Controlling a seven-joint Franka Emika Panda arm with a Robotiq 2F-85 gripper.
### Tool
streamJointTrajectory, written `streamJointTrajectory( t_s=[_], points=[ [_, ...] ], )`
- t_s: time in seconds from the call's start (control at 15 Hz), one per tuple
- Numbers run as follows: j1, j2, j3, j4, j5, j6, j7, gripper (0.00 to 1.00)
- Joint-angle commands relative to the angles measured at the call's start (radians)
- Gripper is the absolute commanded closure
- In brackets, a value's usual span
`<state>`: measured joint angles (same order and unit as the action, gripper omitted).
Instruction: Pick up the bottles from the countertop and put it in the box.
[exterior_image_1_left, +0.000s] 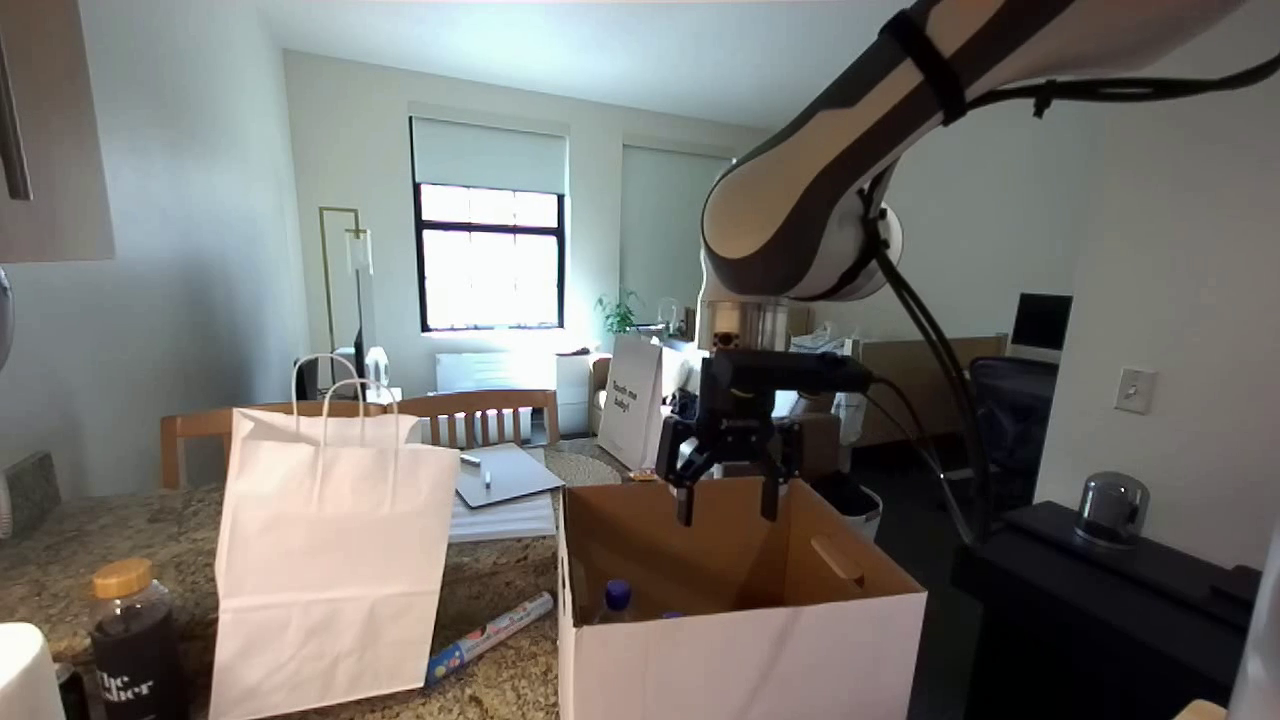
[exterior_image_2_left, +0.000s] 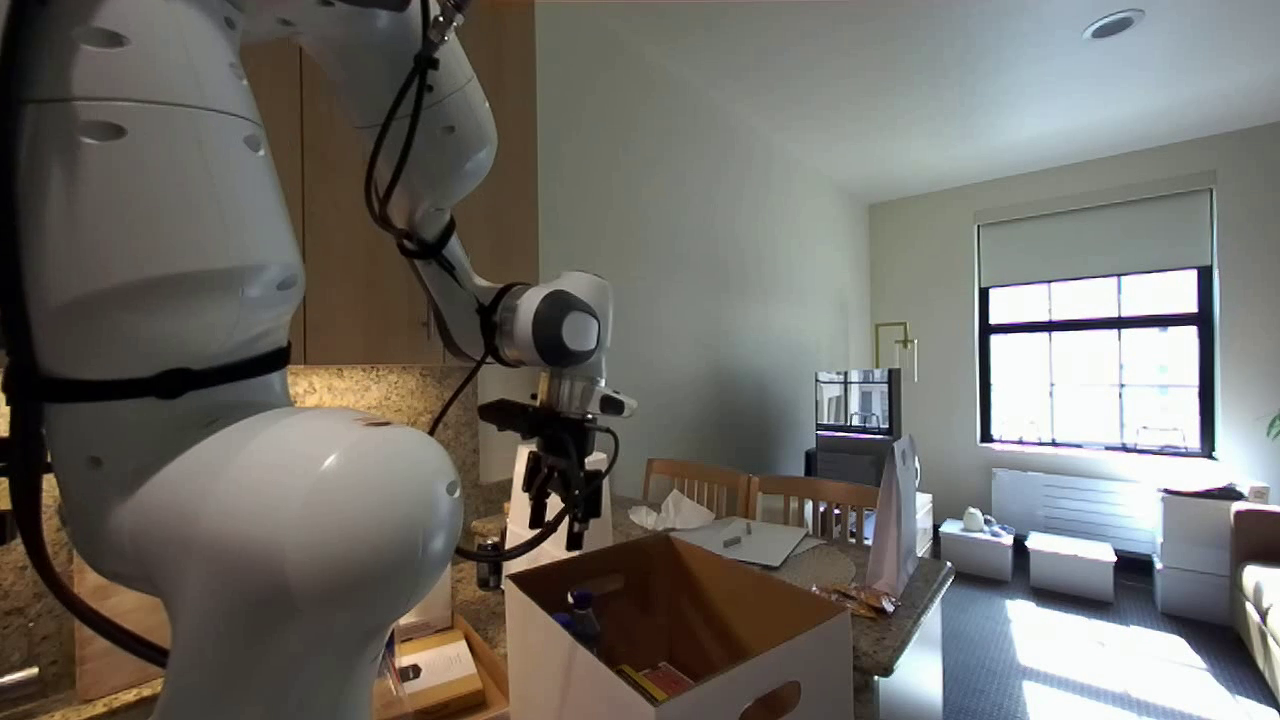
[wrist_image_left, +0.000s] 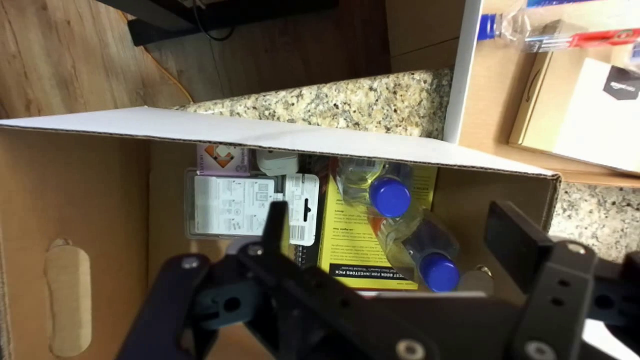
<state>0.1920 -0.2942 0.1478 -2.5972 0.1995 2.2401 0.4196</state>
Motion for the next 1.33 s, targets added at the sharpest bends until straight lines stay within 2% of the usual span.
streamJointTrajectory(
  t_s=[0.0,0.13,0.53,0.8,1.2,1.27],
  points=[
    [-0.05,-0.072,0.033,0.053,-0.061,-0.208,0.081,0.0],
    [-0.062,-0.086,0.047,0.104,-0.09,-0.324,0.112,0.0],
    [-0.065,-0.118,0.113,0.209,-0.195,-0.458,0.167,0.0],
    [-0.062,-0.128,0.122,0.233,-0.221,-0.466,0.145,0.0],
    [-0.061,-0.17,0.119,0.205,-0.272,-0.428,0.115,0.0],
    [-0.058,-0.134,0.12,0.233,-0.242,-0.442,0.135,0.0]
  ],
)
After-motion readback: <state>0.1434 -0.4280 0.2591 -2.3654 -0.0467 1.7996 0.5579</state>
